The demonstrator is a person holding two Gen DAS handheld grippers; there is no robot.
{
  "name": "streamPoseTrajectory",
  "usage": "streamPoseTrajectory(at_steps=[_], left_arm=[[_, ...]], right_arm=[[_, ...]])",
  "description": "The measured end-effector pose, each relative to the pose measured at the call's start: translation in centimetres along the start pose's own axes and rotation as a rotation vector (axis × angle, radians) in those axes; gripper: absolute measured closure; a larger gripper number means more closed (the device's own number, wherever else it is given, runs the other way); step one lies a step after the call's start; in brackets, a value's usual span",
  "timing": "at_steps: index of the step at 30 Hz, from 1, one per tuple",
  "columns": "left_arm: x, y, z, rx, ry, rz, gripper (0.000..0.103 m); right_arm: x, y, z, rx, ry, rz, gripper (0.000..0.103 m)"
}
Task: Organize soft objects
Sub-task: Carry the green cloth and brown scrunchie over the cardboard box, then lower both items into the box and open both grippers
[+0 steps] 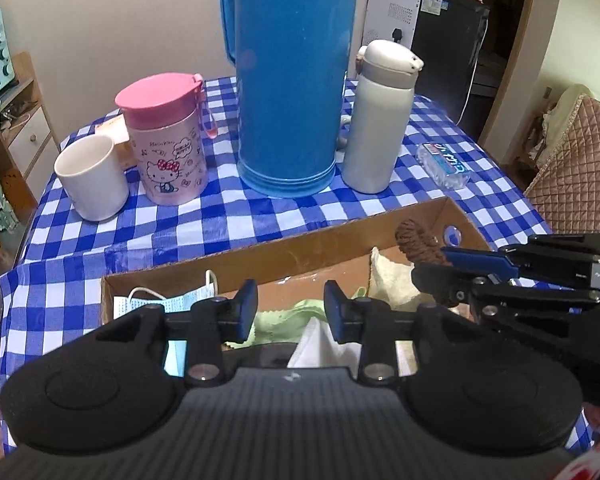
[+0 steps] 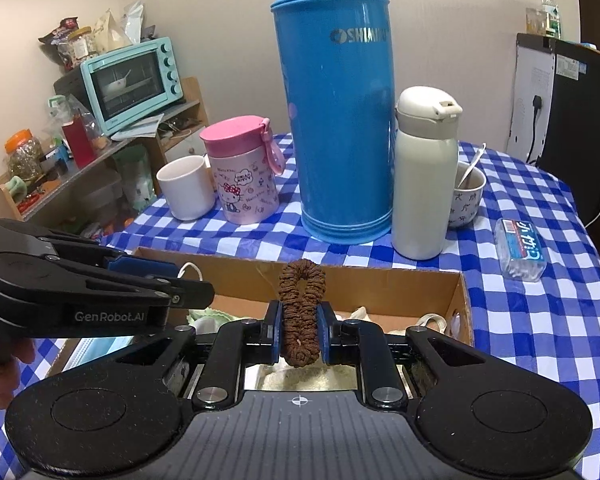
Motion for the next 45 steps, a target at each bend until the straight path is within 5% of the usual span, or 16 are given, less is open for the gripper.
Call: streamPoseTrajectory(at_steps=[7, 11, 13, 21, 45], left_arm=[[0.2, -0.2, -0.4, -0.006, 0.011, -0.013, 0.066], [0.0, -0.3, -0.5, -0.015, 0.009, -0.014, 0.059], [-0.1, -0.5, -0.5, -0.016, 0.007, -0.013, 0.056], [-0.5, -1.4, -0.5, -0.028, 0.008, -0.018, 0.045], [-6.2, -3.0, 1.1, -0.039, 0.011, 0.032, 0.038]], right_arm=[[0.4, 0.4, -0.3, -0.001, 0.006, 0.013, 0.084], [0.5, 0.5, -0.4, 0.003, 0.002, 0.021, 0.058], [0.4, 0.3, -0.5, 0.002, 0.0, 0.024, 0.053], [0.3, -1.0, -0.4, 0.011, -0.003, -0.005, 0.05], [-4.9, -2.8, -1.1, 0.064, 0.001, 0.022, 0.042]])
Point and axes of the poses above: each gripper's, at about its wrist camera, not at the fingertips, and x roughly the way its jaws point, z to its right, y to its top, the point moved 6 cm from there along x, roughly the way its jaws point, and after that the axes turned 10 degrees about -z, right-handed, at the moved point
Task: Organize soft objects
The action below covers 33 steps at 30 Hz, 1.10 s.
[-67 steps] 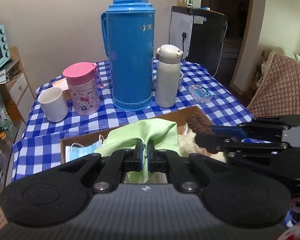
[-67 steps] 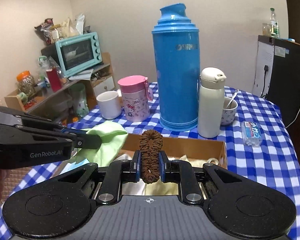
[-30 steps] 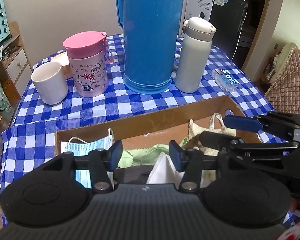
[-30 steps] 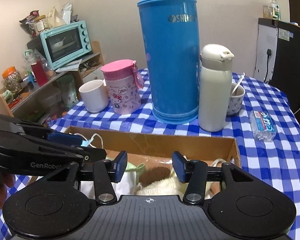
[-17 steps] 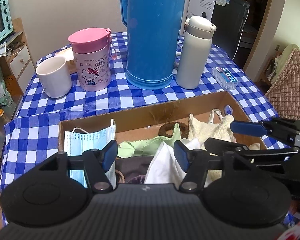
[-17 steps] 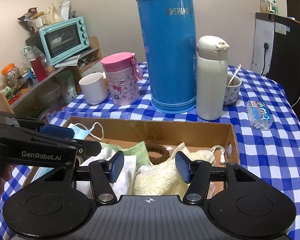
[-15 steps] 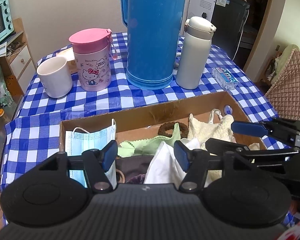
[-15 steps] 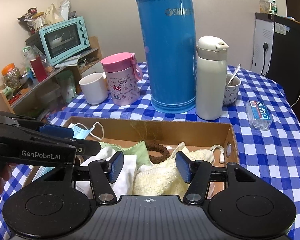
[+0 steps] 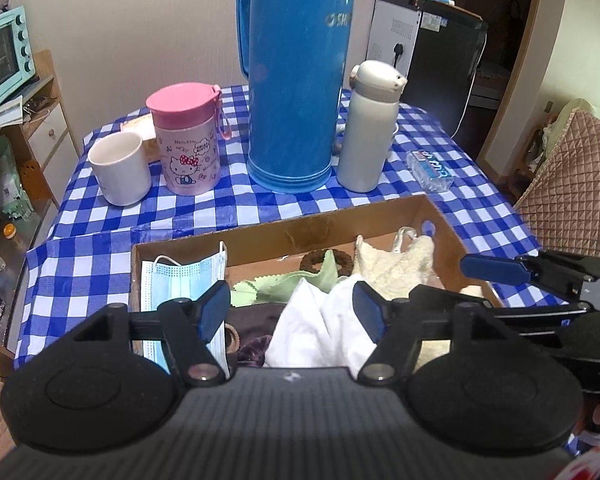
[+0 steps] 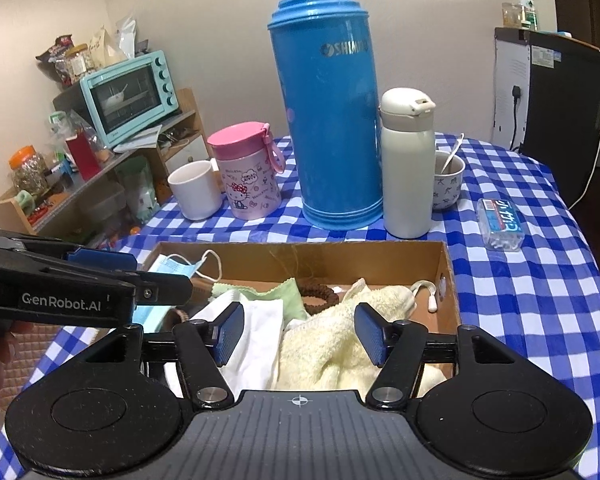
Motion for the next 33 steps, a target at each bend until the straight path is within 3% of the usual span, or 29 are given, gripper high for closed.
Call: streamPoseTrajectory(at_steps=[13, 18, 23, 33], left_arm=[[-7.5, -3.5, 2.7, 0.001, 0.029, 0.077, 0.032], [-11.1, -6.4, 3.7, -0.029, 0.049, 0.106, 0.023], [-14.9, -9.9, 5.0, -0.042, 0.106, 0.14, 0.022], [-20.8, -17.2, 7.8, -0.107, 0.148, 0.141, 0.022]], right_arm=[[-8.0, -2.8, -0.9, 0.05, 0.03, 0.04, 0.041], [-11.4, -5.2, -1.7, 0.043, 0.03, 0.038, 0.04], [-14.6, -8.0, -2.6, 0.024, 0.026, 0.028, 0.038], [-20.9, -13.4, -4.0, 0.034, 0.069, 0.011, 0.038]])
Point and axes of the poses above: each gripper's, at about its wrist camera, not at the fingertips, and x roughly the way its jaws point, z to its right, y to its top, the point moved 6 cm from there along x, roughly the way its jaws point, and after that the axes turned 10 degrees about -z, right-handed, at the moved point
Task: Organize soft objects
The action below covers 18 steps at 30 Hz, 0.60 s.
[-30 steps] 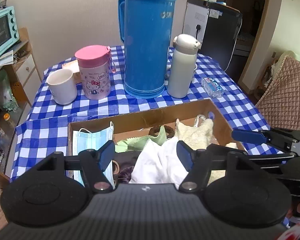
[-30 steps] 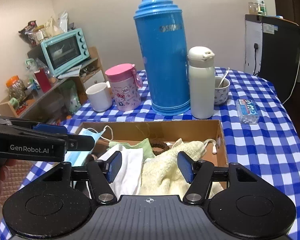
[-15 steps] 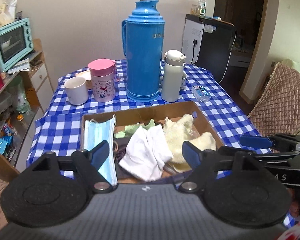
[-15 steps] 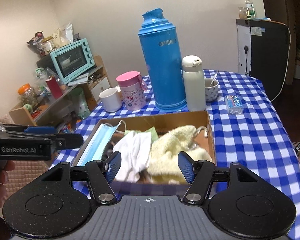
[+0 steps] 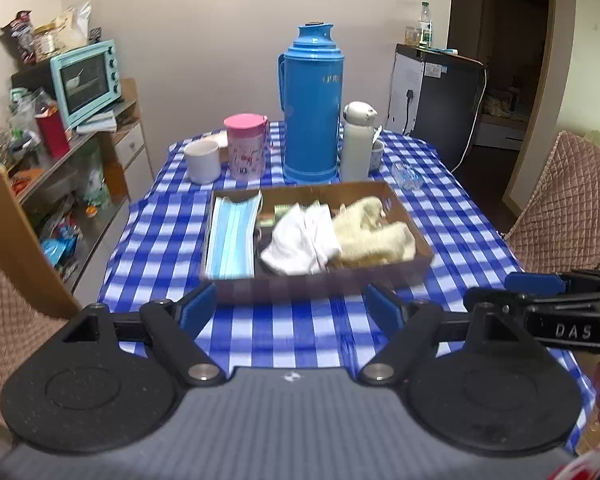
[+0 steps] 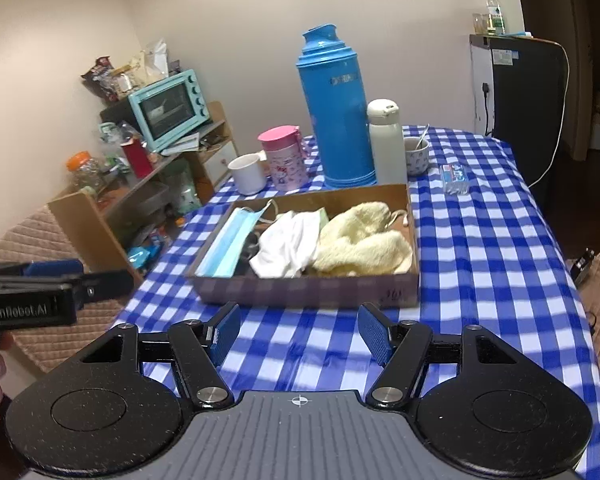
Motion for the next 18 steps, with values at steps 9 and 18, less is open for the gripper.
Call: streamPoseTrajectory(at_steps=[9, 18], left_arm=[[-3.9, -6.2, 2.2, -0.025, 0.009, -0.054, 0.022], [-5.2, -10.4, 3.6, -0.041, -0.024, -0.136, 0.022]], right_arm=[[-3.1, -5.8, -1.0, -0.015, 0.025, -0.075, 0.038], [-5.4, -10.2, -1.8, 0.011, 0.014, -0.136, 0.038]])
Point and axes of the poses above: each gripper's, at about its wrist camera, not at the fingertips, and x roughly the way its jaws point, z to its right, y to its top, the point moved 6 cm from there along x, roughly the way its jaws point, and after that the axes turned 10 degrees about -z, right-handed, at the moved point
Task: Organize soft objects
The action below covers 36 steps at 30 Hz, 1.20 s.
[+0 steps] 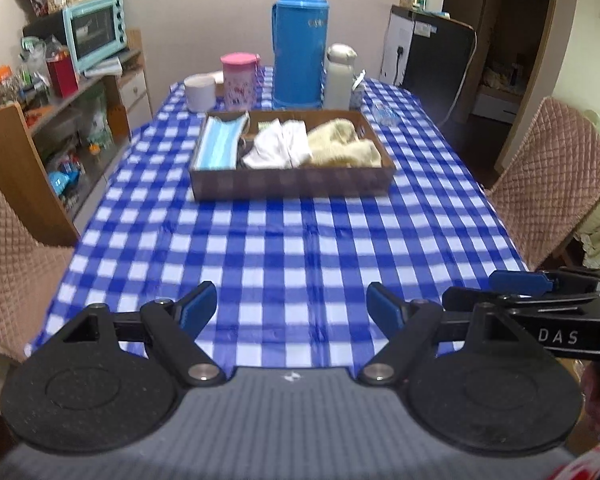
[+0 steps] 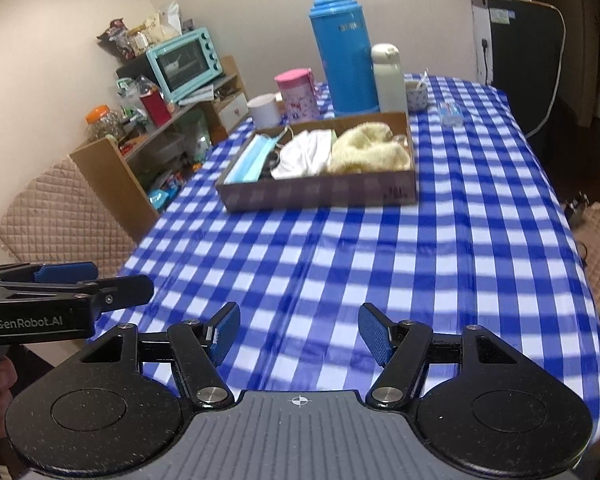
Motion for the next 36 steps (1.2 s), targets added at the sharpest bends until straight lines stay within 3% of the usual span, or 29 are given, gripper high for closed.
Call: streamPoseTrajectory(at_steps=[17, 36], left_arm=[[-0.9, -5.2, -1.9, 0.053, -0.041, -0.104, 0.023], [-1.2, -5.5, -3.0, 0.055, -0.057, -0.102, 0.023]], right_arm=[[-1.1, -4.5, -2.8, 0.07, -0.041, -0.064, 0.038], [-0.9, -4.8, -4.4, 0.068, -0.058, -0.068, 0.038]])
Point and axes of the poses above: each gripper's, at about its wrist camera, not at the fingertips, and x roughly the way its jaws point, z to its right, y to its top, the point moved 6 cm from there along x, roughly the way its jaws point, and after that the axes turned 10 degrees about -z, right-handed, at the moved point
